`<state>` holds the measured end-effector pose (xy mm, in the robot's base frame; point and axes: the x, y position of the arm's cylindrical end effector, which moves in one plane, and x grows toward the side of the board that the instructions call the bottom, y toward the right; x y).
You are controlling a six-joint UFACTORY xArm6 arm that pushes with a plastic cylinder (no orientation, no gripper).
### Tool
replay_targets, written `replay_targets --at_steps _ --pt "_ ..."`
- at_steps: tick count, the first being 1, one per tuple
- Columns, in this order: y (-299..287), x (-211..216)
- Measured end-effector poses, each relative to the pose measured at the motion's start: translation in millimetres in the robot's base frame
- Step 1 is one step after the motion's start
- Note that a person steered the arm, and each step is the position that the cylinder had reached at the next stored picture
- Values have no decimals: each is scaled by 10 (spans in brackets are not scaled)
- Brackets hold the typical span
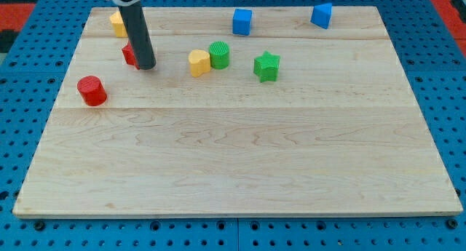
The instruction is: Move the green circle left to the green star
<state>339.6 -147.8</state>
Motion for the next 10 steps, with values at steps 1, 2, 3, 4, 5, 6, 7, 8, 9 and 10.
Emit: replay_targets --at_steps 1,2,3,4,5,6,7,8,9,10 --pt "233 -6" --pt "234 -68" --pt "375 -254" --pt "589 -279" --pt "732 -284" --pt "1100 -278" --pt "1451 -203" --pt "1625 47" --pt "1919 50" --pt "2106 143"
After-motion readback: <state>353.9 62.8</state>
